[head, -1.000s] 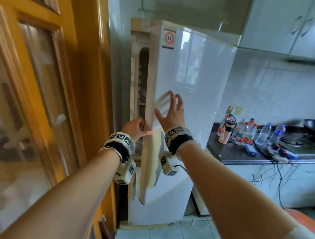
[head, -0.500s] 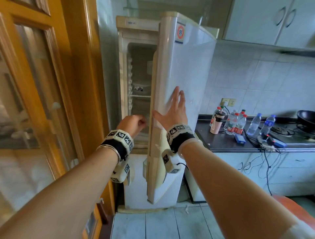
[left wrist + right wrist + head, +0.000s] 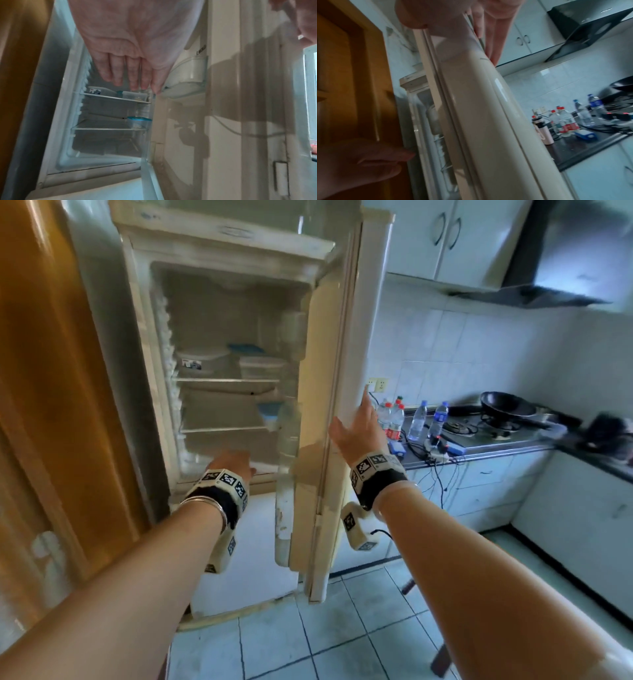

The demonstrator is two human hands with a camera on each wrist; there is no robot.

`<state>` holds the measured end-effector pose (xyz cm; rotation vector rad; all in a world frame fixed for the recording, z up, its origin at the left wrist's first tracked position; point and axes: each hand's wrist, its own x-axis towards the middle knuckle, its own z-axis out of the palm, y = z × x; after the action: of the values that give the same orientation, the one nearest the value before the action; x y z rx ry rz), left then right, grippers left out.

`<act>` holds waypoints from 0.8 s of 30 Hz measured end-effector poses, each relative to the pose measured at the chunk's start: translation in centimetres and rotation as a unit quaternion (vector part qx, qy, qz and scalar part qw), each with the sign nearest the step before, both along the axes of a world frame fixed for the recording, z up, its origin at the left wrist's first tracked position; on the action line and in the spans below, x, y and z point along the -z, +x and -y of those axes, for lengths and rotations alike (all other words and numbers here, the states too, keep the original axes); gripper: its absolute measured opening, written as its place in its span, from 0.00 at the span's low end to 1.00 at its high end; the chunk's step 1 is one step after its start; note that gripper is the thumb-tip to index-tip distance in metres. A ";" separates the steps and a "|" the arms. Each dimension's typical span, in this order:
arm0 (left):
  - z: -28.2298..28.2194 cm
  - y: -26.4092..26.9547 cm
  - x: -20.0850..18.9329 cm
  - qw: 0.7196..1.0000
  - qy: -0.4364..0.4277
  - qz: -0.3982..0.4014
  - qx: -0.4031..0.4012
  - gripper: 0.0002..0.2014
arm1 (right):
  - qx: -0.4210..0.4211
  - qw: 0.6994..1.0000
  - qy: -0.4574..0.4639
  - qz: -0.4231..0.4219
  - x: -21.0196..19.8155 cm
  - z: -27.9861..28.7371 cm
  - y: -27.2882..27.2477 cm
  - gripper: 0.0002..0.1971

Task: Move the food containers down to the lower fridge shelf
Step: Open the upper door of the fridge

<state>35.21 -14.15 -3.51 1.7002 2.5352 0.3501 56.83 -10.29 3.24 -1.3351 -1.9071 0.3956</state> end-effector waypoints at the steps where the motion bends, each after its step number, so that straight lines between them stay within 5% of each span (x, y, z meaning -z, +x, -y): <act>1: -0.4 0.8 0.0 1.000 0.002 -0.001 0.005 0.26 | 0.020 0.999 0.012 0.022 0.1 0.0 1.1 0.35; 3: -0.9 2.2 0.0 1.000 0.008 -0.002 0.014 0.25 | 0.050 0.995 0.024 0.080 0.3 -0.5 3.4 0.27; 18: -2.9 5.6 2.0 0.998 0.004 0.000 0.056 0.19 | 0.244 0.952 -0.019 0.187 -1.0 -4.3 12.0 0.24; 24: -4.0 4.2 3.7 0.998 -0.016 -0.012 0.063 0.17 | 0.276 0.952 -0.094 0.093 -1.6 -5.8 12.9 0.30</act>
<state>39.39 -10.15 -7.23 1.8530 2.4202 0.2793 69.75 -4.54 4.83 -2.0150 -1.5698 0.1716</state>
